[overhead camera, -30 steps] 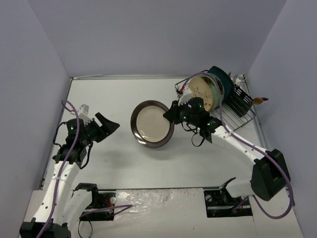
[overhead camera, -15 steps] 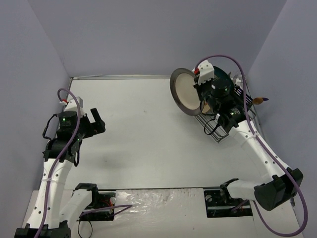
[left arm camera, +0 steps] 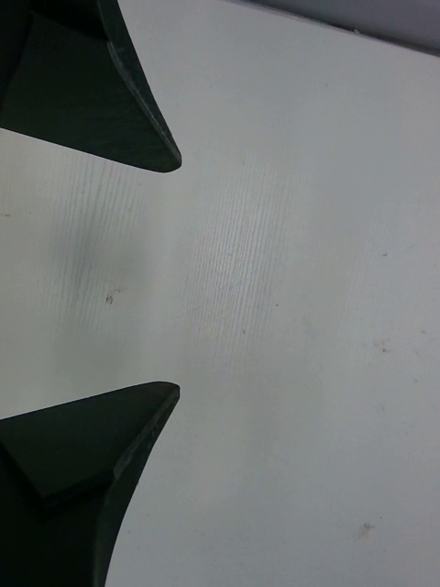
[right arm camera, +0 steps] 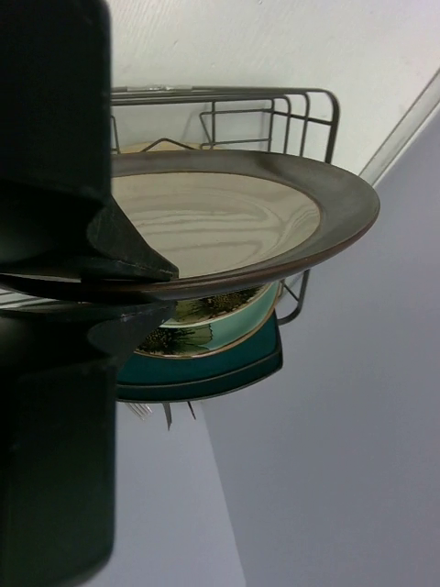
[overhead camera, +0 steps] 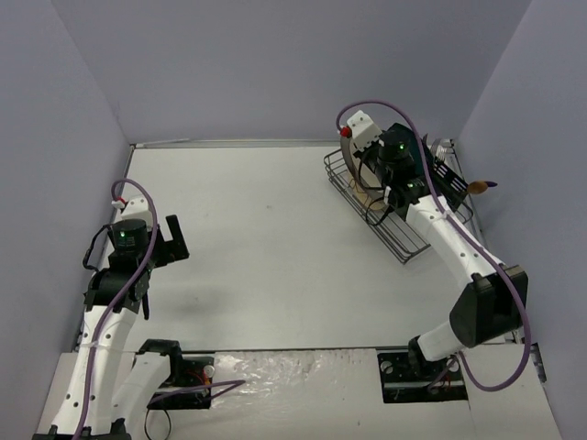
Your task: Load the plates into the dish rack
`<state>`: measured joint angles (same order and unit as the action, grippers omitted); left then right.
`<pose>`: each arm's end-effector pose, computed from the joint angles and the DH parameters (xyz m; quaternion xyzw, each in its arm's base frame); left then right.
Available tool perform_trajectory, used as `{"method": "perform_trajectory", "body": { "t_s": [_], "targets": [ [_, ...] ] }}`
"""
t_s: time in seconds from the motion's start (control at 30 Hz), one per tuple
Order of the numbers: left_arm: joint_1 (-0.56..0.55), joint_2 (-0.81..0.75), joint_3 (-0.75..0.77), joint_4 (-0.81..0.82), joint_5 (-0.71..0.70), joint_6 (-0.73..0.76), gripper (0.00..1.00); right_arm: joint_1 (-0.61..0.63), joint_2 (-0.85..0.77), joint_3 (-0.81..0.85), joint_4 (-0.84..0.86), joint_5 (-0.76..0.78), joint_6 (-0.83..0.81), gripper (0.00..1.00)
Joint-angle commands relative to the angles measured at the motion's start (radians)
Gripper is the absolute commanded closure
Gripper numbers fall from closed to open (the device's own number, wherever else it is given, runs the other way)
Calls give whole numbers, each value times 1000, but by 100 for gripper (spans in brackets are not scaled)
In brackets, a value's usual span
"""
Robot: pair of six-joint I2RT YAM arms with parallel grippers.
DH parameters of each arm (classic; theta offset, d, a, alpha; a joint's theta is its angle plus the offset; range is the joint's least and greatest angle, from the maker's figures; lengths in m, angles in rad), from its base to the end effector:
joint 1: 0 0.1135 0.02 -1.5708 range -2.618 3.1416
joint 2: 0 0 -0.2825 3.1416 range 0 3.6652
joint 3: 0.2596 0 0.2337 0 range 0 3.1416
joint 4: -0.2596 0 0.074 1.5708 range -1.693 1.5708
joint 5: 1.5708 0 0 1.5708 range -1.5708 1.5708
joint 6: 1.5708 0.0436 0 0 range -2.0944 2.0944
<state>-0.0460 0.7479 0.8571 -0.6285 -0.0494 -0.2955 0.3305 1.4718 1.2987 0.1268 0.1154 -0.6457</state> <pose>0.1329 -0.0040 0.3315 -0.1199 0.8564 -0.0642 0.4980 0.3252 0.1063 0.4094 -0.3034 0.6564 -0.1494 0.6743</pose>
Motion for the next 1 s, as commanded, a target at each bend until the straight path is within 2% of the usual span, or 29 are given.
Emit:
{"method": "perform_trajectory", "body": {
  "t_s": [0.0, 0.3, 0.63, 0.97],
  "targets": [
    [2, -17, 27, 39, -50, 19, 3, -24, 5, 99, 259, -3, -47, 100],
    [3, -8, 26, 38, -35, 18, 3, -50, 56, 52, 303, -44, 3, 100],
    [3, -9, 26, 37, -31, 18, 3, -51, 8, 134, 298, -96, 4, 100],
    [4, -7, 26, 36, -32, 19, 3, -65, -4, 135, 297, -105, -3, 100]
  ]
}}
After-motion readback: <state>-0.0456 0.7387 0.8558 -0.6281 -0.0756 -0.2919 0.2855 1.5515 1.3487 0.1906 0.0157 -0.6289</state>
